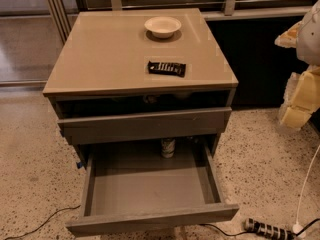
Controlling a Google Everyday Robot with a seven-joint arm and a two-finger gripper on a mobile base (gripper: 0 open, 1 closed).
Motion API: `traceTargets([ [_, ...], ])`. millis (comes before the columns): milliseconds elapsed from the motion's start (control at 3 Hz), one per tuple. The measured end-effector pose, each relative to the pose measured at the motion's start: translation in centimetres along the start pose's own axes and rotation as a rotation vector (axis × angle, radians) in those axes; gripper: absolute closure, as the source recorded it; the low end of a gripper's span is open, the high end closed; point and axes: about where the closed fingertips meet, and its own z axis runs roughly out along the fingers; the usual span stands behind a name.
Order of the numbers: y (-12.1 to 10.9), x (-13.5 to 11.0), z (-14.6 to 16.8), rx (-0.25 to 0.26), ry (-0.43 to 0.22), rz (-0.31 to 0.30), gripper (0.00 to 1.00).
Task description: Place rxbar chocolate into middle drawer
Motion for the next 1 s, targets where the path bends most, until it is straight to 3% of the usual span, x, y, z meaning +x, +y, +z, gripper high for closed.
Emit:
traceTargets([
  [667,-2.4,-0.7,1.2,0.025,0.007,0.026,0.0],
  [1000,-5.0,-1.6,2.6,0.027,0.016,0.039,0.0],
])
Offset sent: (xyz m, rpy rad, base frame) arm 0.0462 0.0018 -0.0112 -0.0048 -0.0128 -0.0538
